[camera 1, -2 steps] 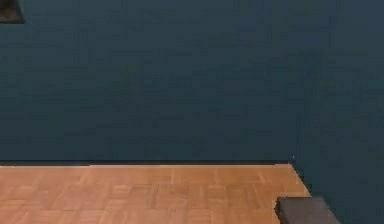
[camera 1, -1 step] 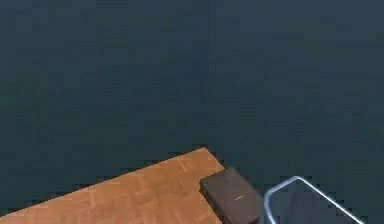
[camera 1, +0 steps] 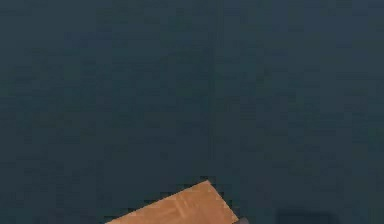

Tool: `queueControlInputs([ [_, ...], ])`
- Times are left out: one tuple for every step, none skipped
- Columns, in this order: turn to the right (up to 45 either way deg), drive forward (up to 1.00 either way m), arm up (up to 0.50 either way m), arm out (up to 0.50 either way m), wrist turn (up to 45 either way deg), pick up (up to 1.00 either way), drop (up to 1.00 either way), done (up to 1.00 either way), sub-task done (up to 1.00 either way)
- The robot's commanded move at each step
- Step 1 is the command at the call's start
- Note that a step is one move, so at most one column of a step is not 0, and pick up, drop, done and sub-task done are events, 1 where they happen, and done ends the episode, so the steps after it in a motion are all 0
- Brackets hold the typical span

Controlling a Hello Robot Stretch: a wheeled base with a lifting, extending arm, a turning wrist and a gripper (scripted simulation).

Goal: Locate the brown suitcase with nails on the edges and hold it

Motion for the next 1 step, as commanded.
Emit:
queueControlInputs([
  [-45.0, 0.0, 0.0, 0.0, 0.0, 0.0, 0.0, 0.0, 0.0],
])
